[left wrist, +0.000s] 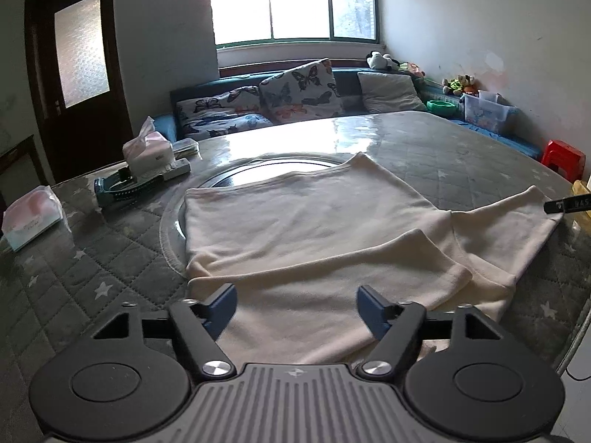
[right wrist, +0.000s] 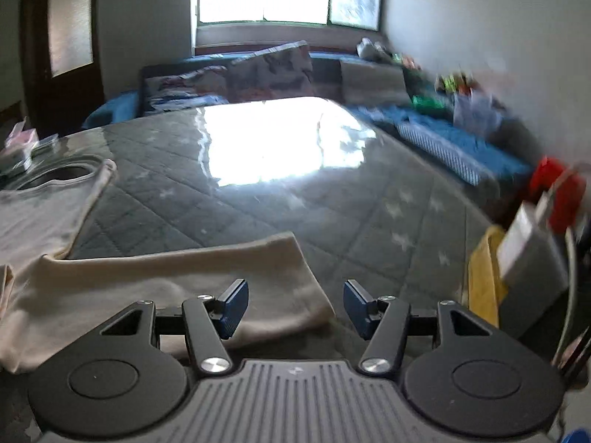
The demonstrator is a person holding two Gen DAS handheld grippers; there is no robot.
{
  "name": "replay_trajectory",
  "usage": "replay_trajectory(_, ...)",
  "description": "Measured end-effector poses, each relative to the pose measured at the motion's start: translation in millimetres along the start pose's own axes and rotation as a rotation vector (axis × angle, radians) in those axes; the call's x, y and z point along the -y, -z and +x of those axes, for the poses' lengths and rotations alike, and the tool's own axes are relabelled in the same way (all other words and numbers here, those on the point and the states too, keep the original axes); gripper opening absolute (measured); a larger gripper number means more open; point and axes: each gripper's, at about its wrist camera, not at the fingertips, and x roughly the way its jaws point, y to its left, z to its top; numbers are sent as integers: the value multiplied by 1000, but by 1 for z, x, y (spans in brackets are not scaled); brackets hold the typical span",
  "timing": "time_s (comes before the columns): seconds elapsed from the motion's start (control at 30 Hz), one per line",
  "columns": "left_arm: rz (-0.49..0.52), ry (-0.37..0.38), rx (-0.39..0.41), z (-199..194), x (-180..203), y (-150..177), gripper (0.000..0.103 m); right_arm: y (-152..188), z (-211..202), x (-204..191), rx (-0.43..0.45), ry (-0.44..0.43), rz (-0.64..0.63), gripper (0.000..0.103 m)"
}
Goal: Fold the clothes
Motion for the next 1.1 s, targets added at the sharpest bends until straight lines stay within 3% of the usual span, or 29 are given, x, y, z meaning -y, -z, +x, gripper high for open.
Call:
replay_trajectory(0.17,0,-14,23,-7,0,1,96,9,7,14,-13,-25,76,57)
replay_trajectory(0.23,1,-19,30,-10,0,1,99,10,7,16,-11,-32,87,52)
replay_trajectory(0.43,-10,-24,29,-11,2,3,103,8,2,20,-4,-49,115,24)
replay_trajectory(0.47,-10,-25,28,-12,2,3,103,6,2,19,-4,-53,122,14)
replay_trajectory(0.77,-20,-42,24,-15,0,4,103,0,-21,22,43,-205,195,10)
replay_trajectory(1.1,-40,-53,30,-23,-7,10,103,-36,-50,-28,101,-419,137,10)
